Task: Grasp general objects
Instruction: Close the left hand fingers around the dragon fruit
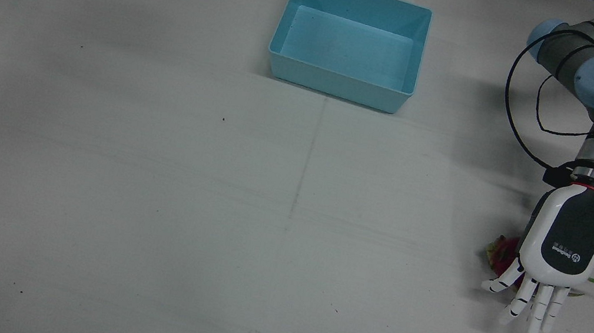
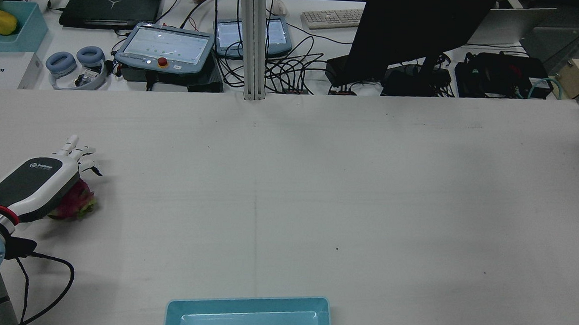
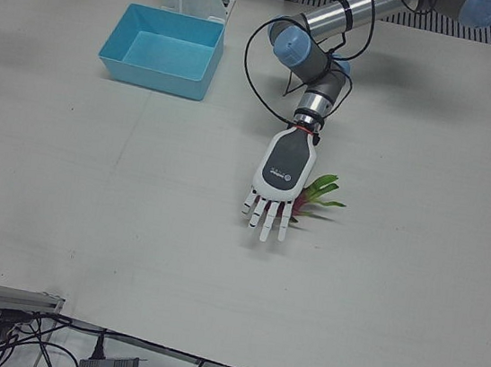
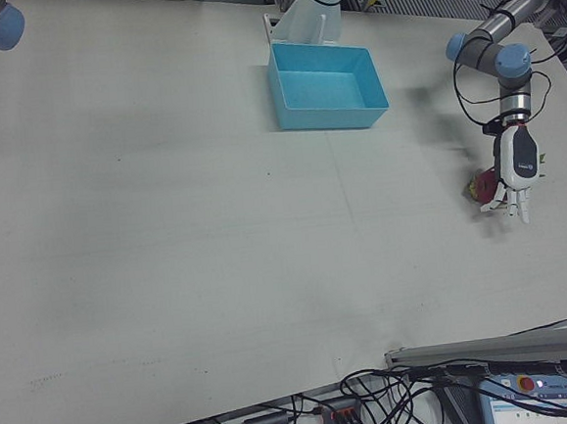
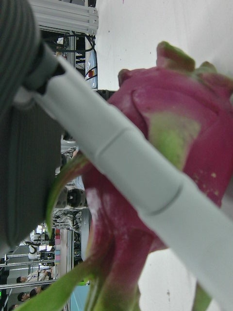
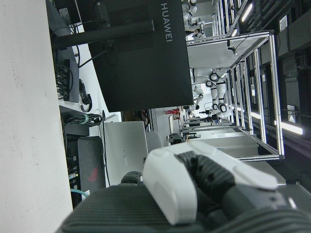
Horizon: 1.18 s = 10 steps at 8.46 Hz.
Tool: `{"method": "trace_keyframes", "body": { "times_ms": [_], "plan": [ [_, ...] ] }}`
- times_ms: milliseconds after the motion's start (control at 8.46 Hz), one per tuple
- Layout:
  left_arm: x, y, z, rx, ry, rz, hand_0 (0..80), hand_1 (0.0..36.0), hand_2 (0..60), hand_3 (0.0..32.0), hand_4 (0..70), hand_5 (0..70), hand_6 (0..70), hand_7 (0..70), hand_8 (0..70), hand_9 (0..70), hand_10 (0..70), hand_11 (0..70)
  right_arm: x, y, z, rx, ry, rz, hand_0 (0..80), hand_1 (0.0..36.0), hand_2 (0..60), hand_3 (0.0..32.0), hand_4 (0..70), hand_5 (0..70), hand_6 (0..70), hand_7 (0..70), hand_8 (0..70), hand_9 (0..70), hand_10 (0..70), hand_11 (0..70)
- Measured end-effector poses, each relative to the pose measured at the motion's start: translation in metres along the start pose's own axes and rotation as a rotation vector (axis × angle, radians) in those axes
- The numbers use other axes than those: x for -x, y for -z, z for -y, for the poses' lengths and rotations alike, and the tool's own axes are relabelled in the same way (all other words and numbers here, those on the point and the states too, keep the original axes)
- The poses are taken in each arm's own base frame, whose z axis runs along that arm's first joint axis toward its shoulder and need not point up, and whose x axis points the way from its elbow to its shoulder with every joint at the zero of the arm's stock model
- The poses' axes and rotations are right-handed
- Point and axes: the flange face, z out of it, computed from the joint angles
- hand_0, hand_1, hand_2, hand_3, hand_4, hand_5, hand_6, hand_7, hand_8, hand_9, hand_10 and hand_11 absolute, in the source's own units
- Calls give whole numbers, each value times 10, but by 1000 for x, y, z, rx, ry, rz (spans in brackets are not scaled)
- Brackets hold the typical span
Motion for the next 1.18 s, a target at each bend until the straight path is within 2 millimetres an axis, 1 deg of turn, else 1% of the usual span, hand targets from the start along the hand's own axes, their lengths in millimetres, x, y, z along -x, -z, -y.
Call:
{"method": "trace_keyframes", "body": {
  "times_ms": [118, 236, 355, 473, 591, 709, 827, 945, 1064, 1182],
  "plan": [
    [5, -3, -1, -1, -4, 5, 800, 360, 600, 112, 0, 325, 0, 209, 0, 27, 0, 0, 0, 0, 0, 0, 0, 0, 0, 0, 0, 0, 0, 0, 0, 0, 0, 0, 0, 0],
    [10, -4, -2, -1, -7, 10, 800, 360, 600, 98, 0, 382, 0, 225, 0, 31, 0, 0, 0, 0, 0, 0, 0, 0, 0, 0, 0, 0, 0, 0, 0, 0, 0, 0, 0, 0],
    [12, -5, -3, 0, -9, 12, 800, 360, 600, 70, 0, 490, 0, 256, 0, 37, 0, 0, 0, 0, 0, 0, 0, 0, 0, 0, 0, 0, 0, 0, 0, 0, 0, 0, 0, 0],
    [14, -4, -7, 6, -12, 15, 800, 360, 600, 102, 0, 361, 0, 291, 0, 44, 0, 13, 0, 0, 0, 0, 0, 0, 0, 0, 0, 0, 0, 0, 0, 0, 0, 0, 0, 0],
    [15, -2, -12, 8, -17, 19, 800, 360, 600, 78, 0, 479, 0, 379, 0, 61, 3, 55, 0, 0, 0, 0, 0, 0, 0, 0, 0, 0, 0, 0, 0, 0, 0, 0, 0, 0],
    [15, 0, -18, 8, -20, 23, 800, 360, 600, 0, 0, 700, 0, 486, 0, 83, 27, 100, 0, 0, 0, 0, 0, 0, 0, 0, 0, 0, 0, 0, 0, 0, 0, 0, 0, 0],
    [16, 2, -21, 9, -23, 25, 800, 360, 600, 0, 52, 700, 6, 666, 0, 119, 102, 205, 0, 0, 0, 0, 0, 0, 0, 0, 0, 0, 0, 0, 0, 0, 0, 0, 0, 0],
    [16, 2, -22, 7, -25, 27, 800, 360, 600, 0, 152, 700, 92, 700, 8, 149, 159, 284, 0, 0, 0, 0, 0, 0, 0, 0, 0, 0, 0, 0, 0, 0, 0, 0, 0, 0],
    [16, 3, -23, 6, -26, 28, 800, 360, 600, 0, 242, 700, 209, 700, 31, 182, 246, 407, 0, 0, 0, 0, 0, 0, 0, 0, 0, 0, 0, 0, 0, 0, 0, 0, 0, 0],
    [16, 3, -23, 4, -26, 29, 800, 360, 600, 0, 268, 700, 290, 700, 48, 186, 294, 468, 0, 0, 0, 0, 0, 0, 0, 0, 0, 0, 0, 0, 0, 0, 0, 0, 0, 0]
  ]
}}
